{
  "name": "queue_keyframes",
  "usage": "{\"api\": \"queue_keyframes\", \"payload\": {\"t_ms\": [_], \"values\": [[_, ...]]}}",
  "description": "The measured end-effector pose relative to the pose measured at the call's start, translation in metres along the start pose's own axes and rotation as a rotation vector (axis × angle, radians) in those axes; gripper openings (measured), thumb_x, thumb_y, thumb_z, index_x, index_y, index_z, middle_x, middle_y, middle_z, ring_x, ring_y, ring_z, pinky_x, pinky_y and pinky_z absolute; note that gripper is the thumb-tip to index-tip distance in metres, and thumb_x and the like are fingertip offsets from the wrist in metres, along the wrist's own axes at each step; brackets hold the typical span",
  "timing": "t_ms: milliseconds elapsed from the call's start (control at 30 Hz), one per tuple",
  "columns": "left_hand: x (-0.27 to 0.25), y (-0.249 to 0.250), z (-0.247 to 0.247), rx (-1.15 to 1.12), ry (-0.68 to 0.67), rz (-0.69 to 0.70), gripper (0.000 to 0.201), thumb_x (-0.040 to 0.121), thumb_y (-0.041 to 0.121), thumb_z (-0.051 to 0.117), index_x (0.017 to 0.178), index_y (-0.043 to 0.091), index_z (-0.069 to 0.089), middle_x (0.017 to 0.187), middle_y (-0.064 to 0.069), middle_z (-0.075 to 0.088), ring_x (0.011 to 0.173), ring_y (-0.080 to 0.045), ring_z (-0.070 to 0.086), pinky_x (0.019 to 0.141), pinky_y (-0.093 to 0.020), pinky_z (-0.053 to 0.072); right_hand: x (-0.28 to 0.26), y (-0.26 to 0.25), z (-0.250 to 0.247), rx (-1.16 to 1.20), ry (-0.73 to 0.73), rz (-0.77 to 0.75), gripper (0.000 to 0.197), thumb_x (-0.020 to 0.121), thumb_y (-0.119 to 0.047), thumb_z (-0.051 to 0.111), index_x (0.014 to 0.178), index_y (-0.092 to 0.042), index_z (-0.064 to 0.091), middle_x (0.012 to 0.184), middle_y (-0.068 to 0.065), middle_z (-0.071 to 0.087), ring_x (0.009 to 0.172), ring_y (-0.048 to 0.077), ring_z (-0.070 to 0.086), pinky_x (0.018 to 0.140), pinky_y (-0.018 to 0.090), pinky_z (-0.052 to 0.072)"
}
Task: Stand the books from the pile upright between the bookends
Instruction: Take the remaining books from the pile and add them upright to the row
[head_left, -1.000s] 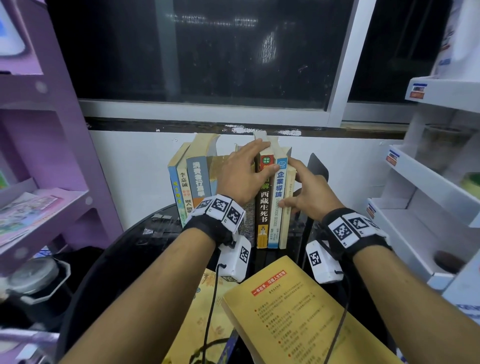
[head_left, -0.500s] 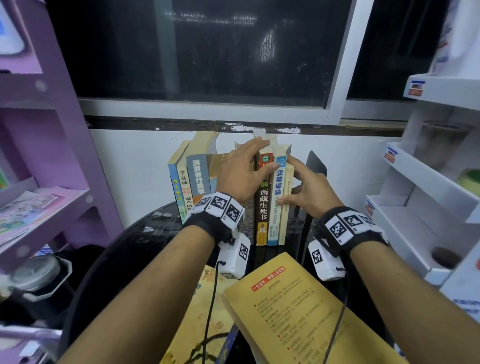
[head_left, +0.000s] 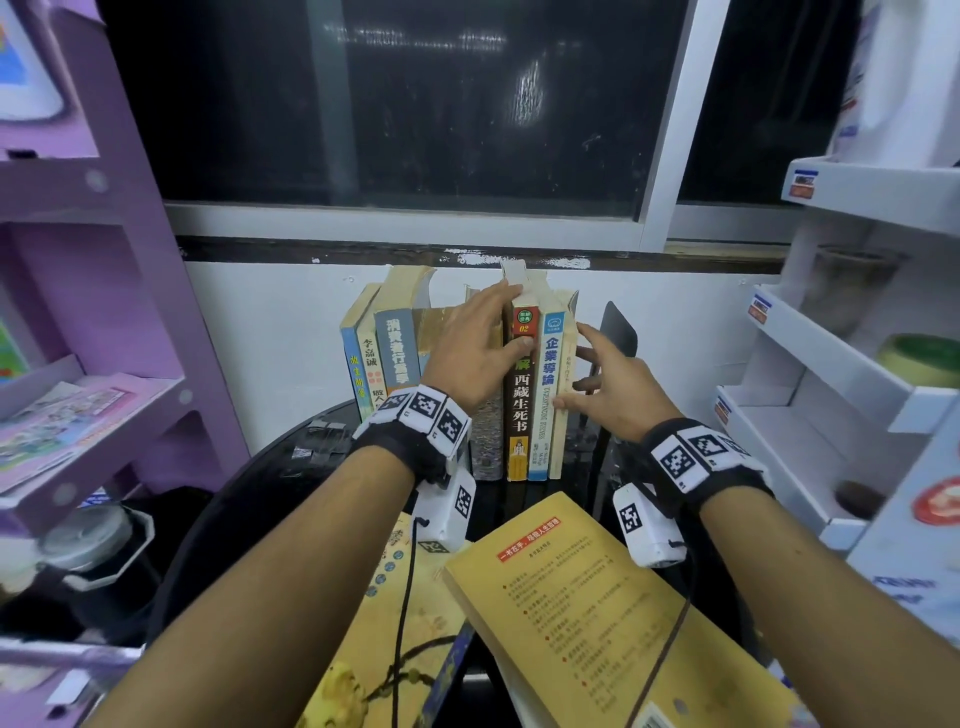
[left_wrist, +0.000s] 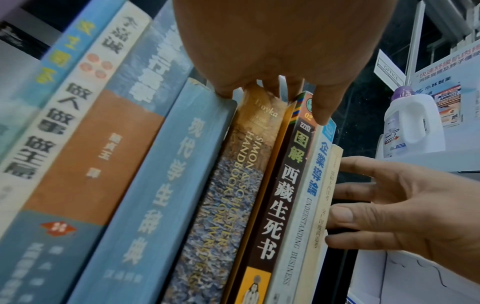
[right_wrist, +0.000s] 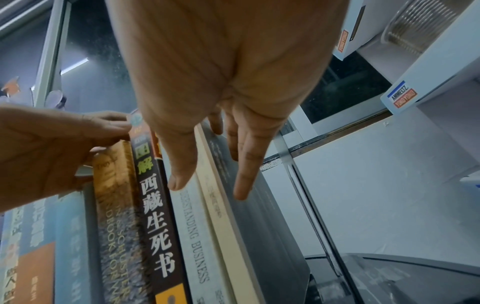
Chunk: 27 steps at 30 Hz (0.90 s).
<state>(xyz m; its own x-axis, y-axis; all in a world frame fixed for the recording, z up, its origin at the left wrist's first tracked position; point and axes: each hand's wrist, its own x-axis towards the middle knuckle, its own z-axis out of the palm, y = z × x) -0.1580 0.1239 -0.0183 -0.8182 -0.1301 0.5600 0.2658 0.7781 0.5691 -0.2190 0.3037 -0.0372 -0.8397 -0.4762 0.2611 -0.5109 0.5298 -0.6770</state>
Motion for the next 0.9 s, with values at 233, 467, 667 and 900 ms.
{"api": "queue_keyframes", "payload": {"t_ms": [233, 467, 667, 900], "values": [[-0.030, 0.009, -0.012, 0.035, 0.032, -0.009, 0.054, 0.091, 0.027, 0.061, 0.141, 0.020, 0.041, 0.149, 0.000, 0.037, 0.139, -0.017, 0.027, 0.114, -0.039, 0.020, -0.029, -0.006, -0.013, -0.127, -0.084, 0.124, 0.081, 0.084, -0.034, 0.073, 0.150, -0.021, 0.027, 0.150, 0.005, 0.042, 0.127, 0.024, 0.050, 0.100, 0.038, 0.044], [-0.067, 0.017, -0.015, 0.059, 0.079, -0.002, 0.045, 0.088, 0.023, 0.063, 0.131, 0.015, 0.049, 0.135, -0.003, 0.041, 0.129, -0.018, 0.037, 0.112, -0.040, 0.030, -0.069, -0.011, -0.017, -0.281, -0.327, 0.219, 0.078, 0.084, -0.054, 0.064, 0.146, -0.017, 0.035, 0.148, 0.005, 0.045, 0.128, 0.021, 0.048, 0.099, 0.032, 0.038], [-0.099, 0.021, -0.007, 0.056, -0.172, -0.177, 0.052, 0.092, 0.032, 0.059, 0.138, 0.017, 0.042, 0.142, -0.008, 0.040, 0.132, -0.023, 0.038, 0.109, -0.037, 0.030, -0.100, -0.018, -0.013, -0.337, -0.457, 0.294, 0.077, 0.085, -0.056, 0.062, 0.146, -0.018, 0.034, 0.147, 0.005, 0.044, 0.130, 0.023, 0.045, 0.103, 0.038, 0.043], [-0.128, 0.018, 0.001, 0.007, -0.649, -0.522, 0.070, 0.093, 0.041, 0.057, 0.149, 0.014, 0.024, 0.153, -0.010, 0.032, 0.135, -0.029, 0.038, 0.108, -0.039, 0.035, -0.119, -0.023, -0.006, -0.330, -0.535, 0.380, 0.081, 0.084, -0.056, 0.064, 0.148, -0.019, 0.031, 0.151, 0.005, 0.038, 0.136, 0.025, 0.039, 0.106, 0.042, 0.040]]}}
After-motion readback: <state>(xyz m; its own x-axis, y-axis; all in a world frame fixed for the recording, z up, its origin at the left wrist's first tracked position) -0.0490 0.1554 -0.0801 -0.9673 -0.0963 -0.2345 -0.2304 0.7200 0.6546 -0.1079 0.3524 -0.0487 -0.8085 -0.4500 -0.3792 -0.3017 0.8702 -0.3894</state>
